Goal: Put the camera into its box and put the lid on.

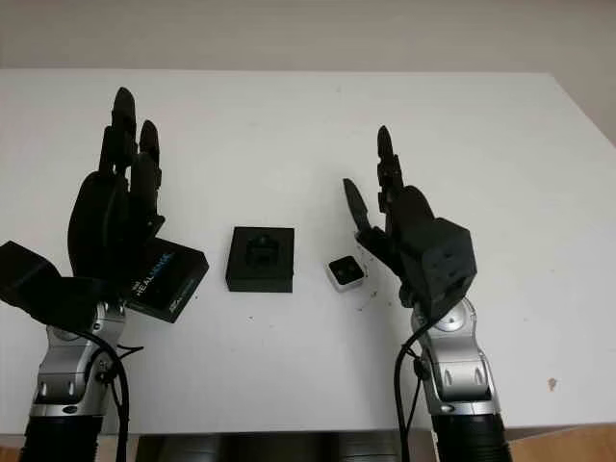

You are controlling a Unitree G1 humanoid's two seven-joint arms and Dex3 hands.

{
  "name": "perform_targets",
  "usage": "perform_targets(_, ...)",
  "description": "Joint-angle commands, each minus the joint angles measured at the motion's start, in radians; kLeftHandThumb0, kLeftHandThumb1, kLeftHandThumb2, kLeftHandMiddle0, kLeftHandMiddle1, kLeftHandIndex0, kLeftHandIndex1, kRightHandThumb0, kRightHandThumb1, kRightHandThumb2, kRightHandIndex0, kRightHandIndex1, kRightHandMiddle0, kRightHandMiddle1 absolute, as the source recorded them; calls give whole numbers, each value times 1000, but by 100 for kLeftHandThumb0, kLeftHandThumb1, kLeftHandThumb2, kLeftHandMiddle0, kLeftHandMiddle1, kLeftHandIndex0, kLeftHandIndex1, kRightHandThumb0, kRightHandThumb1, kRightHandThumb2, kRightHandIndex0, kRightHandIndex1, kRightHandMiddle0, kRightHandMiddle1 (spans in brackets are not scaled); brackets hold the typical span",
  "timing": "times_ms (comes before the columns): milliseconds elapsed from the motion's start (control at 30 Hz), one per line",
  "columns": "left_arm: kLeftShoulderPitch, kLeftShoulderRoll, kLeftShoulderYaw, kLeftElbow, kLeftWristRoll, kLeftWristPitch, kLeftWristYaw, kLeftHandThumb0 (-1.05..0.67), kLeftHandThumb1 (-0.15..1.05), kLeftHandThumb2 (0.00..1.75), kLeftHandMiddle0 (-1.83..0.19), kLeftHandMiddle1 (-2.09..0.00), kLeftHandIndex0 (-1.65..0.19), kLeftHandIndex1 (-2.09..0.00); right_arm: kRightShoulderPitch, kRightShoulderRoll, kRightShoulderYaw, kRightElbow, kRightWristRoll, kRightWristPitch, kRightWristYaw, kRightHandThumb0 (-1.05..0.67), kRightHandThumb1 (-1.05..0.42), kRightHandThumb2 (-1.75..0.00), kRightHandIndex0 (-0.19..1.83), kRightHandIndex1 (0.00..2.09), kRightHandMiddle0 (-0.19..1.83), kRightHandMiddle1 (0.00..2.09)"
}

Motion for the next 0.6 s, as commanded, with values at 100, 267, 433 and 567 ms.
perform_targets(100,-9,-3,2,-4,-1,-2,2,-79,105,61,19,0,19,0,-20,-9,-1,-11,-9,-7,1,-78,-105,-56,-19,0,-19,4)
perform_targets(267,-1,-12,0,-5,-3,-3,5,-79,105,58,19,0,19,0,-25,-9,3,-2,-17,-13,1,-78,-105,-55,-18,1,-18,5)
perform_targets(433,4,-13,2,-17,-4,-2,4,-79,105,58,19,0,19,0,-42,-47,-51,17,12,-101,25,-69,-105,-26,-4,9,-3,11)
perform_targets(567,-6,-12,3,-9,-9,-8,-3,-79,105,59,19,0,19,0,-101,-197,-66,13,-62,-109,89,-64,-91,-5,19,19,18,21)
